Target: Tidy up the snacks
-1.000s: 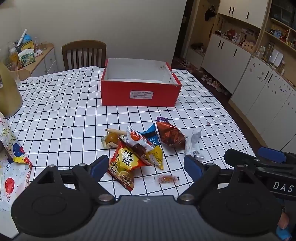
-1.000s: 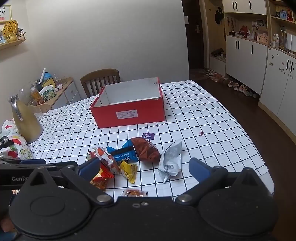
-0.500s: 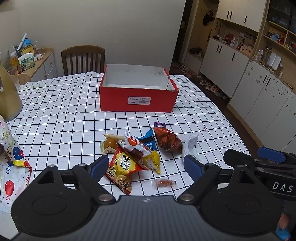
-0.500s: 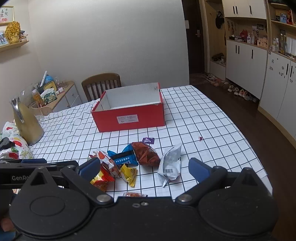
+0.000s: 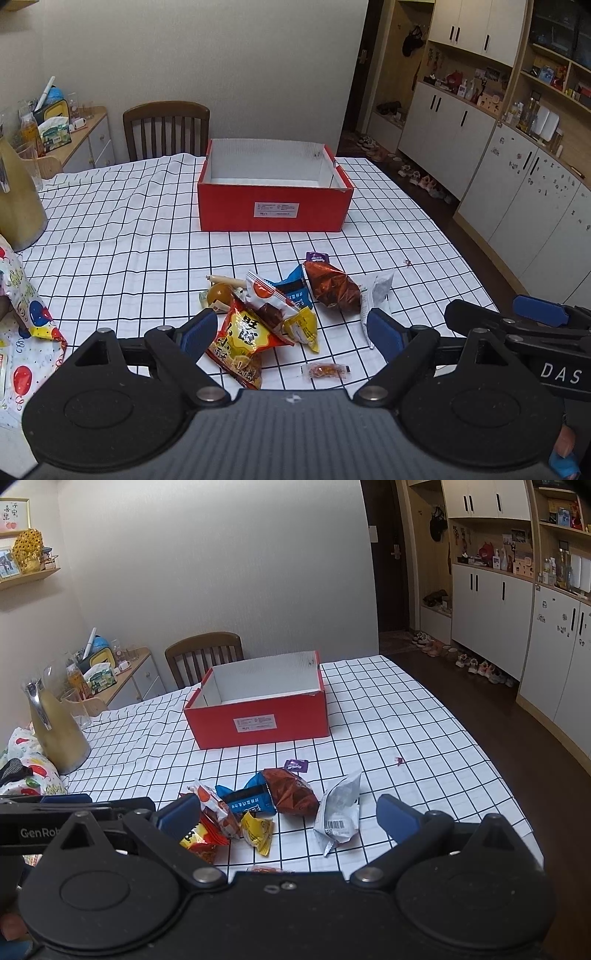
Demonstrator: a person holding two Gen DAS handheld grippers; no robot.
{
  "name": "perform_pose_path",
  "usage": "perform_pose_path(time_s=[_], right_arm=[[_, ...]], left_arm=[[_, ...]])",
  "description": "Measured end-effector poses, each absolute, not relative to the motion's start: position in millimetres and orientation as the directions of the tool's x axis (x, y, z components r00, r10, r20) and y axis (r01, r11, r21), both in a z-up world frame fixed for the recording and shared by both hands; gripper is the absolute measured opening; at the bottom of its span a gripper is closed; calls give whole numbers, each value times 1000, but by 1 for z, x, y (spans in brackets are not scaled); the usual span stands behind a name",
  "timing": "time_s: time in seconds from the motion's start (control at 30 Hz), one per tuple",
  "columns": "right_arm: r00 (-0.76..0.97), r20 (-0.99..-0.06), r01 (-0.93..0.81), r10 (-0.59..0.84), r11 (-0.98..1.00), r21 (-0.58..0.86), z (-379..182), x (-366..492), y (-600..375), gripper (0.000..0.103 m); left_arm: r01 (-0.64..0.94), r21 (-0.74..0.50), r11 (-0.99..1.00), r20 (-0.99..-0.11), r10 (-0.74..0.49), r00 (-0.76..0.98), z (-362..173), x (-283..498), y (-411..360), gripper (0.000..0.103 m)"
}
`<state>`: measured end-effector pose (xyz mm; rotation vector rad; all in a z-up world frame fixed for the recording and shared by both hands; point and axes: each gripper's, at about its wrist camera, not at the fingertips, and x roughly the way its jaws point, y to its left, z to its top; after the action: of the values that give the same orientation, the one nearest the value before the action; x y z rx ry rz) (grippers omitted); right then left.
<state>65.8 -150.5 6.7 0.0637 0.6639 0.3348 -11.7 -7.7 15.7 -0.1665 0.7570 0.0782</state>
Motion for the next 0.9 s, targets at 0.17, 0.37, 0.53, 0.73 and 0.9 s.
perform_pose_path(time_s=[0.17, 0.37, 0.53, 0.73, 0.9], right_arm=[[741, -586, -286, 328, 944, 167, 7, 64, -152, 102], [744, -580, -292, 331, 942, 163, 7, 63, -151, 102], [744, -580, -292, 333, 942, 166, 6, 63, -151, 102], [743, -580, -296, 335, 941, 166, 6, 64, -149, 102], [743, -579, -295, 335, 941, 166, 6, 64, -149, 102]], left_arm=[[-131, -122, 984, -685, 12, 729, 17, -12, -7, 88], [-132, -118, 984, -681, 16, 732, 18, -12, -6, 88], [-134, -119, 984, -679, 17, 734, 17, -12, -5, 88], [-133, -120, 984, -679, 16, 734, 17, -12, -5, 88], [-133, -118, 984, -679, 18, 734, 17, -11, -5, 88]])
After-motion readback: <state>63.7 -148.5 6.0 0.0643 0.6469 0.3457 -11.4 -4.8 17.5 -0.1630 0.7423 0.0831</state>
